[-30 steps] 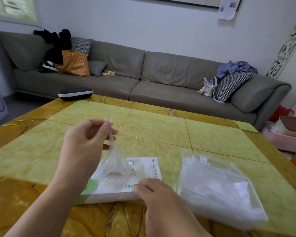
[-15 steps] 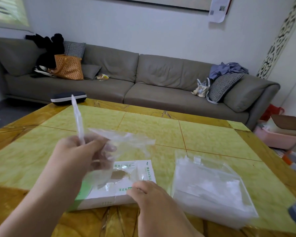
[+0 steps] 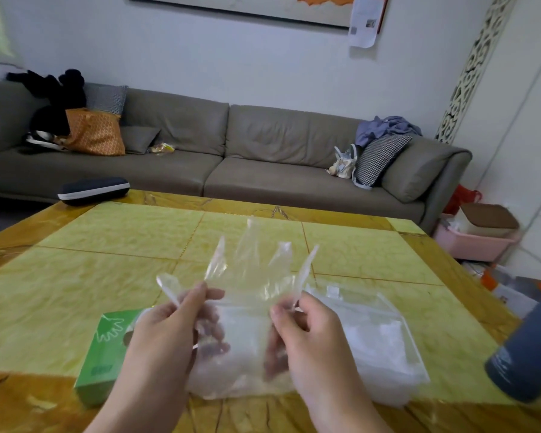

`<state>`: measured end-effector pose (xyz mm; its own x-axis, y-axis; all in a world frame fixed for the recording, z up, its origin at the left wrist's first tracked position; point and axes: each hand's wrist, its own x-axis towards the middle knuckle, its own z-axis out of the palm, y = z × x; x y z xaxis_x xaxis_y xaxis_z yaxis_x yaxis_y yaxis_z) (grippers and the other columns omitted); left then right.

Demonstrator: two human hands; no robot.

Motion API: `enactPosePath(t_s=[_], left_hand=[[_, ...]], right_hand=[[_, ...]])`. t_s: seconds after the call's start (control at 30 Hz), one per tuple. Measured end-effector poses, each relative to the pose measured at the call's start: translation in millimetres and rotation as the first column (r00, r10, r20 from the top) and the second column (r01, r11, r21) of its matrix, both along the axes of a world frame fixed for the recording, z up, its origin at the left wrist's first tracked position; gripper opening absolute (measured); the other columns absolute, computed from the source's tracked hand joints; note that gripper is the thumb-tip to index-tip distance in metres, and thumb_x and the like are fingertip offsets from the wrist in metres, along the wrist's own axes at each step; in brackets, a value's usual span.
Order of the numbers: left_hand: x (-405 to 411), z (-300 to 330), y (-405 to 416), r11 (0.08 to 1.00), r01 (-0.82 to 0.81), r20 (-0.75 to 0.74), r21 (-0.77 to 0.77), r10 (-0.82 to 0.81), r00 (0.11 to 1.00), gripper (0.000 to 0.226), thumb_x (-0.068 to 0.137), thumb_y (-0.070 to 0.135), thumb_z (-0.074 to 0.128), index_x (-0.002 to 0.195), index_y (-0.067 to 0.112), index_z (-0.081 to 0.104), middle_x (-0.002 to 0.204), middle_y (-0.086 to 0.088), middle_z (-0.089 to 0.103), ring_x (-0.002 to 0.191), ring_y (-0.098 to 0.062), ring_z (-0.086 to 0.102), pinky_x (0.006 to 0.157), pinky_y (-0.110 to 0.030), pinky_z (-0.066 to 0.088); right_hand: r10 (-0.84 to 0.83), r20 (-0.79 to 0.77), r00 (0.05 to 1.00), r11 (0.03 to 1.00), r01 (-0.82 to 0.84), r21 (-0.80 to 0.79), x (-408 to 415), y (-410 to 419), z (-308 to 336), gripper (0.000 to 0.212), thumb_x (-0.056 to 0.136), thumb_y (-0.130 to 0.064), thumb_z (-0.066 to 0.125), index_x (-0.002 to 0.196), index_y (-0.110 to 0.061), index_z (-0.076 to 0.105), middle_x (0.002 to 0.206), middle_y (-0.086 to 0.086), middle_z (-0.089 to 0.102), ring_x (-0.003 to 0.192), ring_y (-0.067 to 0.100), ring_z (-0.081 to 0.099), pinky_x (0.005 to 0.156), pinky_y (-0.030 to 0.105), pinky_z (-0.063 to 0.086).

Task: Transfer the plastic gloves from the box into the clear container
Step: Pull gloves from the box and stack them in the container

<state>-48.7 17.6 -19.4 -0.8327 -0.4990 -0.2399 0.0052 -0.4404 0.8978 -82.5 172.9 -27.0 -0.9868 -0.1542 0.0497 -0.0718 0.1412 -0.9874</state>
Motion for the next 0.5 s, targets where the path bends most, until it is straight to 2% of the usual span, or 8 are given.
enactPosePath(t_s=[0.07, 0.13, 0.2, 0.27, 0.3, 0.37, 0.43, 0.5], left_hand=[[-0.4, -0.5, -6.2, 1.0, 0.014, 0.011, 0.025, -0.015, 1.0, 0.037, 0.101, 0.032, 0.059, 0.1, 0.0, 0.075, 0.067, -0.011, 0.063, 0.052, -0.02, 0.06, 0.043, -0.029, 0.051], [-0.7, 0.6, -8.1, 0.984, 0.173, 0.033, 0.032, -0.174, 0.984, 0.048, 0.096, 0.045, 0.061, 0.104, 0.0, 0.076, 0.08, -0.018, 0.072, 0.067, -0.03, 0.069, 0.055, -0.038, 0.058], [0.5, 2.5, -2.3, 0.928, 0.374, 0.069, 0.008, -0.373, 0.925, 0.055, 0.087, 0.052, 0.064, 0.103, 0.002, 0.079, 0.093, -0.024, 0.074, 0.078, -0.036, 0.069, 0.068, -0.045, 0.058], [2.1, 3.6, 3.8, 0.897, 0.435, 0.07, -0.084, -0.43, 0.9, 0.04, 0.082, 0.035, 0.074, 0.1, 0.0, 0.079, 0.087, -0.022, 0.071, 0.067, -0.03, 0.065, 0.061, -0.038, 0.057], [1.0, 1.4, 6.8, 0.908, 0.402, 0.048, -0.119, -0.399, 0.916, 0.03, 0.082, 0.022, 0.075, 0.099, -0.003, 0.078, 0.082, -0.022, 0.069, 0.058, -0.026, 0.061, 0.052, -0.033, 0.055], [-1.2, -0.9, 14.2, 0.954, 0.27, -0.028, -0.133, -0.276, 0.961, 0.018, 0.089, 0.005, 0.069, 0.1, -0.007, 0.075, 0.076, -0.023, 0.067, 0.048, -0.021, 0.056, 0.042, -0.027, 0.052], [-4.1, 0.3, 23.9, 0.981, 0.118, -0.119, -0.156, -0.137, 0.983, 0.013, 0.093, 0.001, 0.064, 0.1, -0.005, 0.073, 0.077, -0.028, 0.068, 0.045, -0.02, 0.058, 0.043, -0.027, 0.055], [-5.1, 3.4, 37.9, 0.979, 0.04, -0.199, -0.199, -0.08, 0.977, 0.013, 0.095, 0.0, 0.062, 0.099, -0.001, 0.074, 0.079, -0.028, 0.07, 0.046, -0.021, 0.062, 0.046, -0.027, 0.057]], right_hand=[[-0.011, 0.012, 1.0, 1.0, 0.011, 0.013, -6.7, 15.0, 6.3, 0.017, 0.106, -0.017, 0.059, 0.091, -0.009, 0.064, 0.057, 0.008, 0.057, 0.044, 0.026, 0.05, 0.045, 0.034, 0.044], [0.036, 0.051, 0.998, 0.999, -0.037, 0.03, -12.6, 27.1, 11.5, 0.017, 0.104, -0.019, 0.062, 0.093, -0.007, 0.064, 0.058, 0.008, 0.049, 0.045, 0.021, 0.041, 0.043, 0.026, 0.034], [0.082, 0.093, 0.992, 0.993, -0.089, 0.077, -16.5, 39.4, 15.3, 0.017, 0.101, -0.021, 0.065, 0.092, -0.008, 0.067, 0.059, 0.004, 0.048, 0.046, 0.018, 0.04, 0.042, 0.024, 0.031], [0.106, 0.112, 0.988, 0.984, -0.121, 0.132, -21.4, 48.3, 17.4, 0.019, 0.1, -0.023, 0.068, 0.089, -0.008, 0.069, 0.059, 0.0, 0.051, 0.049, 0.015, 0.042, 0.045, 0.025, 0.034], [0.1, 0.113, 0.989, 0.986, -0.114, 0.124, -23.8, 51.9, 19.1, 0.02, 0.099, -0.023, 0.069, 0.088, -0.007, 0.069, 0.06, 0.001, 0.053, 0.05, 0.015, 0.043, 0.048, 0.026, 0.035], [0.066, 0.146, 0.987, 0.998, -0.066, -0.006, -26.6, 59.7, 23.6, 0.02, 0.098, -0.024, 0.072, 0.09, -0.006, 0.071, 0.067, 0.005, 0.062, 0.051, 0.018, 0.046, 0.048, 0.029, 0.036], [0.123, 0.246, 0.961, 0.986, -0.092, -0.136, -26.2, 65.0, 27.0, 0.027, 0.095, -0.031, 0.076, 0.101, -0.004, 0.072, 0.083, 0.013, 0.076, 0.058, 0.025, 0.06, 0.05, 0.033, 0.045], [0.204, 0.294, 0.934, 0.966, -0.144, -0.213, -23.1, 67.9, 28.7, 0.029, 0.096, -0.026, 0.076, 0.104, 0.002, 0.072, 0.094, 0.018, 0.079, 0.077, 0.037, 0.071, 0.063, 0.041, 0.055]])
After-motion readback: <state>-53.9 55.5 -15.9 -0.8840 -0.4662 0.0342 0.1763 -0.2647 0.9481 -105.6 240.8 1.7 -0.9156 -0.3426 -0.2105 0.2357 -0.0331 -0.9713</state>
